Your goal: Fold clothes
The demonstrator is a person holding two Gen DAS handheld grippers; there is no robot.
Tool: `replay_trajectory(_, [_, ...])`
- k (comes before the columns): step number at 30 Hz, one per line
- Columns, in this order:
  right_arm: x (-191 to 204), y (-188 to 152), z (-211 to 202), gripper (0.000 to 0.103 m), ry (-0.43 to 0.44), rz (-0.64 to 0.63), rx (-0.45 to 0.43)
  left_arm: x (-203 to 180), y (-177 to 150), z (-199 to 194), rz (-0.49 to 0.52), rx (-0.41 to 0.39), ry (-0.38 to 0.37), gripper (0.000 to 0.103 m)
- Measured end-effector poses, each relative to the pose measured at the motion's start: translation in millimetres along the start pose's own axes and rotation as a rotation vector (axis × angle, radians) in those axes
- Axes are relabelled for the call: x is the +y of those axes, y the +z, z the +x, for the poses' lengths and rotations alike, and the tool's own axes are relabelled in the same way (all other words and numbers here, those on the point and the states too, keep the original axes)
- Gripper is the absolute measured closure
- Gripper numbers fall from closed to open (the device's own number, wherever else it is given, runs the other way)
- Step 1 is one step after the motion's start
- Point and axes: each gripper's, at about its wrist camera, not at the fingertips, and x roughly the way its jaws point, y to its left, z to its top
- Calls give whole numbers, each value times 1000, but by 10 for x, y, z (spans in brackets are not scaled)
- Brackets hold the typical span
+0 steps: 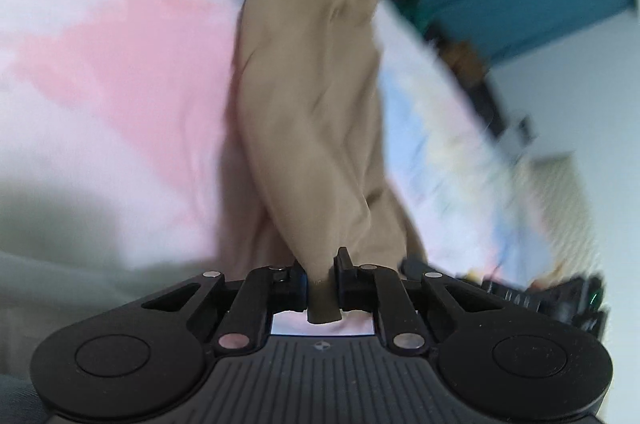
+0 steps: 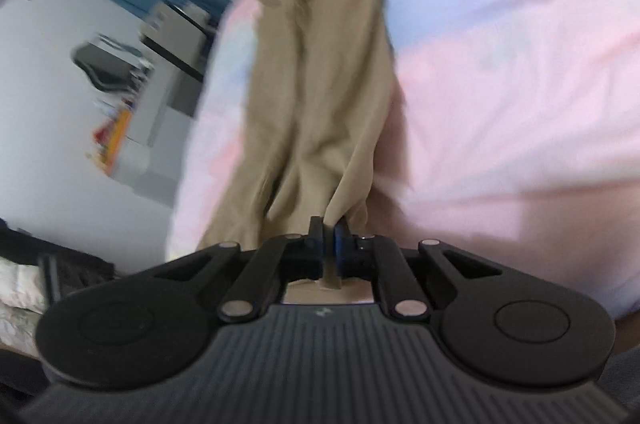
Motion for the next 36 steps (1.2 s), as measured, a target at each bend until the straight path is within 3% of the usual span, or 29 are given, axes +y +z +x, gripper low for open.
replay_trajectory(5, [217, 242, -461, 96, 90, -28, -116, -137, 53, -370, -19, -169, -127, 91])
replay_trajectory(8, [320, 368, -732, 96, 143, -38, -160, -385, 73, -575, 16, -232, -166, 92])
replay_trajectory(17, [357, 219, -1126, 96, 240, -32, -184, -793, -241, -958, 118, -245, -163, 93])
replay_trajectory(21, [315, 32, -1365, 96, 262, -35, -185, -761, -729, -1179, 70, -245, -137, 93])
replay_trajectory(24, [283, -37, -1442, 97, 259, -22, -203, -786, -906, -1206, 36, -259, -128, 93])
replay_trajectory(29, [384, 219, -1217, 97, 238, -11, -249, -918, -589, -1108, 62, -319, -92, 92])
replay_trajectory(33, [417, 626, -887, 97, 194, 21, -298, -984, -107, -837, 70, -333, -85, 92])
replay_trajectory(36, [424, 937, -561, 96, 145, 43, -318, -1036, 310, -550, 91, -346, -22, 92])
